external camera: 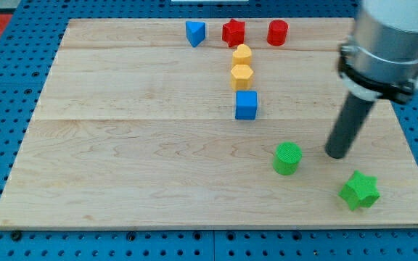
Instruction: Move the green blocks towards the bottom of the blue cube
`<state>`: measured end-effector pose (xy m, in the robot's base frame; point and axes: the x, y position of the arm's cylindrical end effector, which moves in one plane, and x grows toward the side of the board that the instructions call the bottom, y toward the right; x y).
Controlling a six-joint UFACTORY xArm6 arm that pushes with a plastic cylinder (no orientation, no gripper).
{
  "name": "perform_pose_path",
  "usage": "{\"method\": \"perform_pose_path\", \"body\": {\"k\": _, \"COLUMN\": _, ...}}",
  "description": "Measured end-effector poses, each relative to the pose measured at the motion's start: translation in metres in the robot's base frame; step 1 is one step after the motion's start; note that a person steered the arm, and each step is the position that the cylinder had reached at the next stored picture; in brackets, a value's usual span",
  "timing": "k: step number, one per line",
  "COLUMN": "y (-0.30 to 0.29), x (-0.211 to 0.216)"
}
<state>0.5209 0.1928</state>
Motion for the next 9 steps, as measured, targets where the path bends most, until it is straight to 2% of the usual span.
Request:
{"method": "perform_pose_path", "body": {"k": 1, "y": -0.045, "x": 0.034}}
{"method": "perform_pose_path", "body": {"k": 2, "y": -0.092, "x": 0.026}}
{"method": "perform_pose_path", "body": {"k": 3, "y": -0.096, "x": 0.001}}
{"method": "perform_pose_path", "body": {"k": 6, "y": -0.108, "x": -0.008}}
{"method": "perform_pose_path", "body": {"k": 7, "y": -0.021, "x": -0.019}}
{"method": "perform_pose_path", "body": {"k": 8, "y": 0.079, "x": -0.010}}
{"method": "perform_pose_path", "body": {"k": 9, "y": 0.080, "x": 0.038}}
